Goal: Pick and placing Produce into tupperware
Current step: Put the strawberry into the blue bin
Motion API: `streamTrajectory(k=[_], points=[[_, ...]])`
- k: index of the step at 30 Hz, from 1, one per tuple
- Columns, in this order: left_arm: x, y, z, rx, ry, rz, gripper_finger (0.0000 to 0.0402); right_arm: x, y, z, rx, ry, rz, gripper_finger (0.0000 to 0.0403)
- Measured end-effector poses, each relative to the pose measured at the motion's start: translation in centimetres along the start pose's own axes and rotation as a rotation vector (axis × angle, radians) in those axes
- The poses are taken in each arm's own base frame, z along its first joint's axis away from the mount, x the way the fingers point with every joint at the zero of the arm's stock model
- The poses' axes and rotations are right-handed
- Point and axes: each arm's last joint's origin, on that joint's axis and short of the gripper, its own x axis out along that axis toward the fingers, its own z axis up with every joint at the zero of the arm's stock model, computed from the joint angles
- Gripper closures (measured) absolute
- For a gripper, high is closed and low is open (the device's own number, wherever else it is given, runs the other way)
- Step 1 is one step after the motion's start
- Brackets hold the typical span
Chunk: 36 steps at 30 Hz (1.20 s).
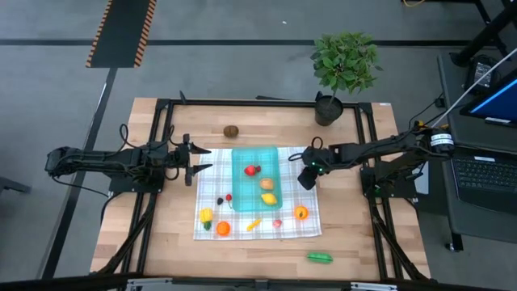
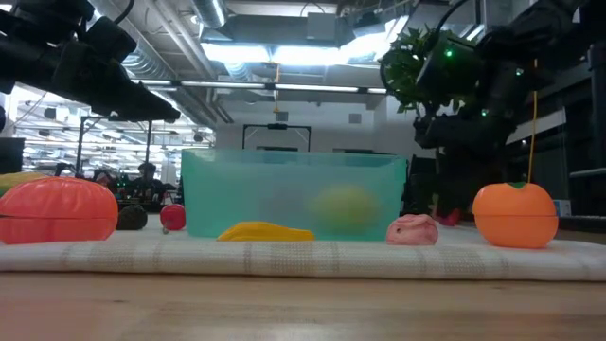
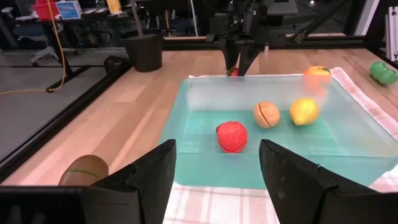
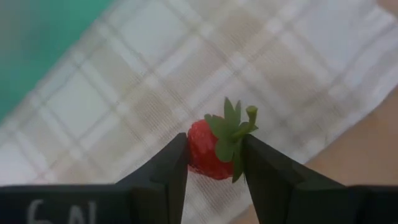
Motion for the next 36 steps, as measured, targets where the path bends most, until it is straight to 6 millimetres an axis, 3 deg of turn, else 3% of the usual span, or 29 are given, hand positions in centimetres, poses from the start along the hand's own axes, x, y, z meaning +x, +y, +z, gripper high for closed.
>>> streamTrajectory(k=[9, 18, 27, 36], points=[[0.0, 0.0, 0.0, -0.001, 0.000, 0.000, 0.0178, -3.2, 0.1, 0.7, -0.126, -0.131, 0.075, 0.0266], [0.0, 0.0, 0.0, -0.004, -0.001, 0.000, 0.0178, -7.0, -2.0, 0.9, -0.229, -0.296, 0.094, 0.0266], [0.0, 0.0, 0.0, -0.009, -0.001, 0.000, 0.0178, -8.1, -3.7, -1.0, -0.302, -0.484, 0.137, 0.0276], [0.0, 0.0, 0.0, -0.009, -0.002, 0.000, 0.0178, -7.5, -4.0, -2.8, -0.407, -0.717, 0.398, 0.0299]])
